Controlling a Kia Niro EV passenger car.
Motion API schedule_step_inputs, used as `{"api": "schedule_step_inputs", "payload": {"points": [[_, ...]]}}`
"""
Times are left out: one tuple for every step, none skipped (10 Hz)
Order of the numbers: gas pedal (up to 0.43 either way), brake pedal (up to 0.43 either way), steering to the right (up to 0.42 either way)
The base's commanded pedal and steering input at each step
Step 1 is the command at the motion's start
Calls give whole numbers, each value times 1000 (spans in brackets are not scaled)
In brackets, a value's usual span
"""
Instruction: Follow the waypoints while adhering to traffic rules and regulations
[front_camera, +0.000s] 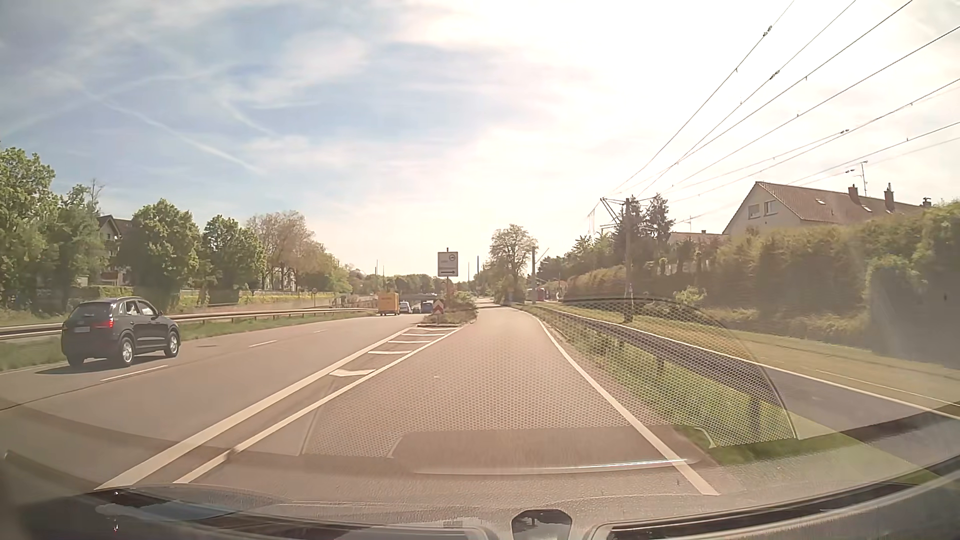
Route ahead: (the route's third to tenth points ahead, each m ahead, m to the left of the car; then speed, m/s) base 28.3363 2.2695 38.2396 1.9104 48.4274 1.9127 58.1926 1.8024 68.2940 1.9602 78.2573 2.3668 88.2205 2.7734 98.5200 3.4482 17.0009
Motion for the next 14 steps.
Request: {"api": "schedule_step_inputs", "payload": {"points": [[0, 0, 12], [0, 0, 12], [0, 0, 12], [0, 0, 12], [0, 0, 12], [0, 0, 12], [0, 0, 12], [0, 0, 11], [0, 0, 11], [0, 0, 9], [0, 0, 6], [0, 0, 5], [0, 0, 2], [0, 0, 0]]}}
